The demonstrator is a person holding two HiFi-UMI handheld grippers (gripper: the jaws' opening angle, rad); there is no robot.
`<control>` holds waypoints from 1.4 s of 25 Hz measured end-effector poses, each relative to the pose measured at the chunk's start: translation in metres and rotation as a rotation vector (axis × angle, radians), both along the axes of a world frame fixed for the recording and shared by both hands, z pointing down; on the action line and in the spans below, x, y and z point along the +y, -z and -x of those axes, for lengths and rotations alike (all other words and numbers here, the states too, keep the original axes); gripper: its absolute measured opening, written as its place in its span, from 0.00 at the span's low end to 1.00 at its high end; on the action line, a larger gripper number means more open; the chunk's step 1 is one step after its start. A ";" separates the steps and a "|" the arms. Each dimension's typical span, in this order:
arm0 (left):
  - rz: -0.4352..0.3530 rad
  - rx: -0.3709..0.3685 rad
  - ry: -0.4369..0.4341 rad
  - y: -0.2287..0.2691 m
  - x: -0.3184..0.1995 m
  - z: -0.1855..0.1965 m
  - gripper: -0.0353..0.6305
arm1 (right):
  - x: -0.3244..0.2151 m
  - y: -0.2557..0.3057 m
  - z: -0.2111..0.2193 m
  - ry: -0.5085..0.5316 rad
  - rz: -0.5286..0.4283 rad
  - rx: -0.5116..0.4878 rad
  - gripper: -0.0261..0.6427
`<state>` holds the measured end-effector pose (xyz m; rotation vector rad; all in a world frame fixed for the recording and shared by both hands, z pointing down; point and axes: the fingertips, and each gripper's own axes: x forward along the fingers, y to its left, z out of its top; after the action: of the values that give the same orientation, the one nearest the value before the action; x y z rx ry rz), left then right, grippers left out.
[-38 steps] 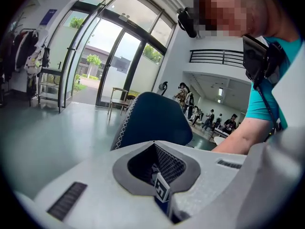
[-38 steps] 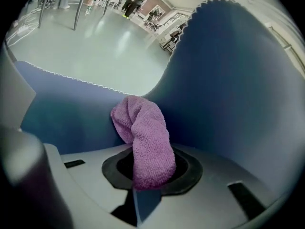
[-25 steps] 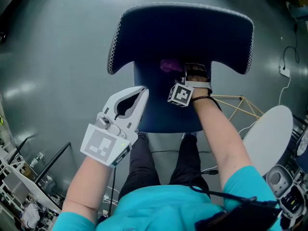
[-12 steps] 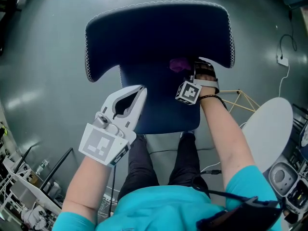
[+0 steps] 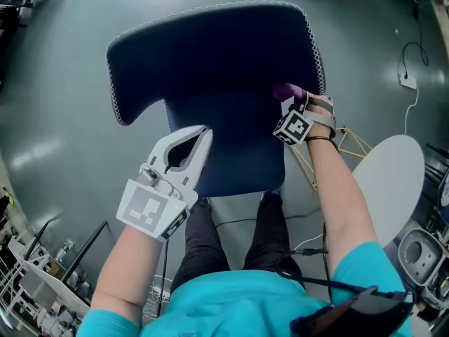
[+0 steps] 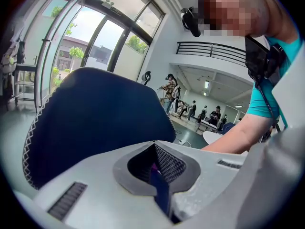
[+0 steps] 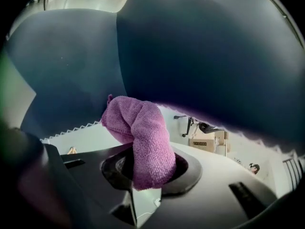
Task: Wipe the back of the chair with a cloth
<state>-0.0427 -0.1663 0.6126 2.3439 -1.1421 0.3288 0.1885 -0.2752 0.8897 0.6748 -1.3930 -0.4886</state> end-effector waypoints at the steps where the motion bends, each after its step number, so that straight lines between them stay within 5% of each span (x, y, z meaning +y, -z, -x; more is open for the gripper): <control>1: 0.000 0.000 0.000 0.001 0.000 0.000 0.04 | 0.000 0.003 -0.005 -0.010 0.003 0.004 0.17; 10: -0.035 0.001 0.001 0.064 0.002 -0.007 0.04 | 0.042 0.072 -0.012 -0.029 0.061 -0.062 0.17; 18: -0.074 0.009 0.040 0.174 0.059 -0.023 0.04 | 0.123 0.202 -0.012 -0.050 0.174 -0.319 0.17; 35: -0.253 0.026 0.085 0.357 0.136 0.000 0.04 | 0.165 0.475 0.004 -0.096 0.108 -0.703 0.17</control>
<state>-0.0426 -0.0301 0.2555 2.4961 -1.3340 0.1286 0.1847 -0.1103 0.4148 0.8636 -2.0144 -0.0880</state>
